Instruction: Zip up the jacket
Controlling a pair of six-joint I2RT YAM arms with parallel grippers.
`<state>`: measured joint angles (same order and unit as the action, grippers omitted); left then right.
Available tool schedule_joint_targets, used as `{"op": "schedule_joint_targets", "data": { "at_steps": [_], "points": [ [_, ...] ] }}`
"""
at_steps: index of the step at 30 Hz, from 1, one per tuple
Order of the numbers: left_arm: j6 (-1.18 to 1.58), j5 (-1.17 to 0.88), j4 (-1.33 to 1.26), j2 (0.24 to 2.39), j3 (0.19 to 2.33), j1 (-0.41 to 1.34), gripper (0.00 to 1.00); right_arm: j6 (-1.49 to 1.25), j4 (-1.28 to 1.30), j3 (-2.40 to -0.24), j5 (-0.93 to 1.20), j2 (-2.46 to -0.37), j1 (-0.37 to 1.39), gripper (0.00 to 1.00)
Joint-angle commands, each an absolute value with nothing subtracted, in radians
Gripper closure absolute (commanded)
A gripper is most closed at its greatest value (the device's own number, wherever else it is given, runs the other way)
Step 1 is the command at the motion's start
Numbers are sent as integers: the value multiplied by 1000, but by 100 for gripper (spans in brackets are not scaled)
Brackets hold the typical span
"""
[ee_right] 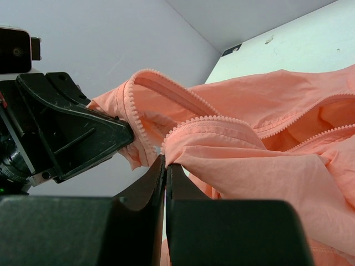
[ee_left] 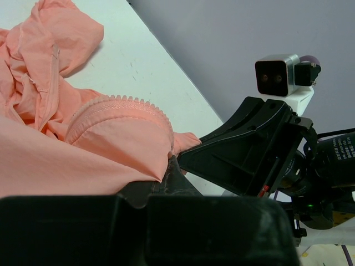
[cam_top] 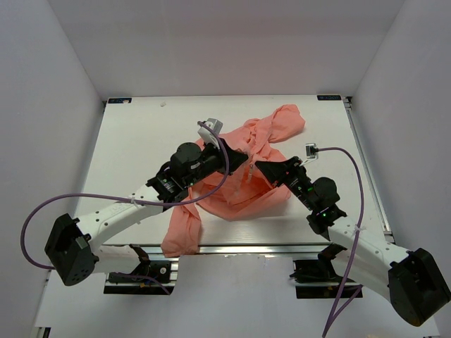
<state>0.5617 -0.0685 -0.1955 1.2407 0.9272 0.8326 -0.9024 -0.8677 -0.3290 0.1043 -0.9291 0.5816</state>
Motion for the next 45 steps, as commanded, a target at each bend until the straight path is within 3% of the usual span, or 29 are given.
{"op": "schedule_joint_targets", "data": {
  "at_steps": [1,45],
  "points": [
    [569,-77,-232,1221,925,830,100,-902,-936,-327,94,-919,575,100],
    [615,-132,-314,1244,881,828,100,-956,-1051,-285,97,-905,574,100]
  ]
}}
